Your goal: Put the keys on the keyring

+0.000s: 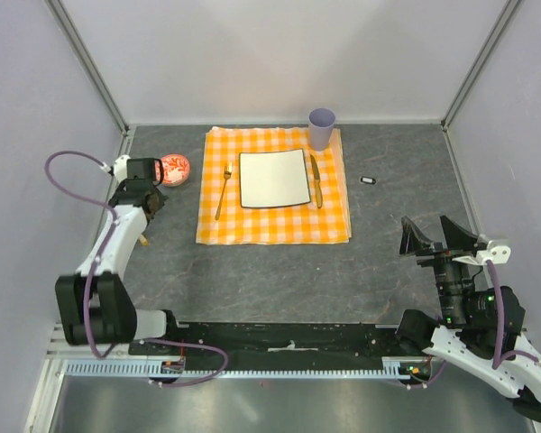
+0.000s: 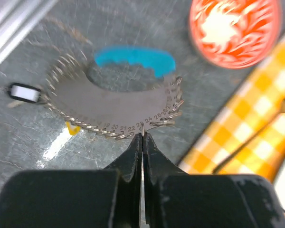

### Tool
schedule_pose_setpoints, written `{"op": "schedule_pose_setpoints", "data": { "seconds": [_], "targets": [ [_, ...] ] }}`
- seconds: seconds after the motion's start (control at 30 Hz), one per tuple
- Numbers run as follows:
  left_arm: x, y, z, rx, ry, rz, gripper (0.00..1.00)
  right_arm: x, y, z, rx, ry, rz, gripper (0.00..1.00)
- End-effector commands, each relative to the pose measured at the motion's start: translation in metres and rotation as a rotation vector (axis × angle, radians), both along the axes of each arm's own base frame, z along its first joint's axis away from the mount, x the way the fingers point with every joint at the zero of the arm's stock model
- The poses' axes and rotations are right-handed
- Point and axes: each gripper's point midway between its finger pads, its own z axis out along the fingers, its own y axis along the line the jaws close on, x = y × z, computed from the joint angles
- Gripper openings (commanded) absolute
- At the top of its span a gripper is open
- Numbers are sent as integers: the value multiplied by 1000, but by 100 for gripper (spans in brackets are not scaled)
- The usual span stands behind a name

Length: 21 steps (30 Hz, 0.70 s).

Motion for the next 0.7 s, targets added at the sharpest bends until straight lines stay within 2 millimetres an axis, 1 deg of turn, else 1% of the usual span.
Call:
{"op": "schedule_pose_setpoints", "data": {
  "seconds": [0.0, 0.03, 0.13, 0.17, 0.2, 0.23, 0.27, 0.3, 0.33, 0.37, 0.4, 0.43, 0.47, 0.5, 0.53, 0.57, 0.6, 0.63, 0.67],
  "targets": [
    [-17, -1, 65, 22, -189, -34, 2, -4, 4, 12, 16, -40, 42, 98],
    [-22, -9, 87, 3, -264, -67, 2, -4, 6, 13, 20, -47, 56, 98],
    [-36, -24, 115, -45, -348, -124, 2, -7, 16, 20, 35, -62, 112, 98],
    [-44, -35, 133, -77, -407, -167, 2, -6, 19, 20, 38, -56, 124, 98],
    [-51, -41, 138, -103, -414, -180, 2, -6, 27, 24, 48, -48, 155, 98],
    [-56, -54, 145, -144, -438, -230, 2, -6, 33, 23, 32, -31, 174, 98],
    [-64, -60, 156, -161, -477, -253, 2, -6, 39, 24, 30, -21, 197, 98],
    [-69, -66, 160, -190, -489, -270, 2, -4, 47, 27, 21, 3, 215, 98],
    [-76, -78, 161, -233, -487, -312, 2, -3, 57, 23, 20, 39, 249, 98],
    [-79, -81, 163, -251, -495, -320, 2, -2, 65, 21, 0, 61, 268, 98],
    [-86, -91, 169, -297, -521, -349, 2, 2, 77, 20, -35, 93, 285, 98],
    [-91, -103, 171, -347, -523, -395, 2, -1, 92, 14, -81, 122, 346, 98],
    [-96, -117, 169, -386, -516, -441, 2, -1, 100, 11, -105, 136, 375, 98],
    [-100, -123, 171, -423, -526, -455, 2, 1, 114, 7, -141, 166, 406, 98],
    [-105, -133, 171, -452, -522, -487, 2, 1, 121, 0, -172, 195, 430, 98],
    [-109, -142, 168, -486, -509, -521, 2, -2, 132, -2, -183, 205, 480, 98],
    [-112, -149, 166, -504, -500, -540, 2, -1, 142, -10, -211, 230, 501, 98],
    [-116, -160, 164, -521, -484, -581, 2, 0, 147, -15, -223, 246, 510, 98],
    [-118, -166, 157, -529, -462, -595, 2, 1, 151, -19, -228, 265, 519, 98]
  ]
}}
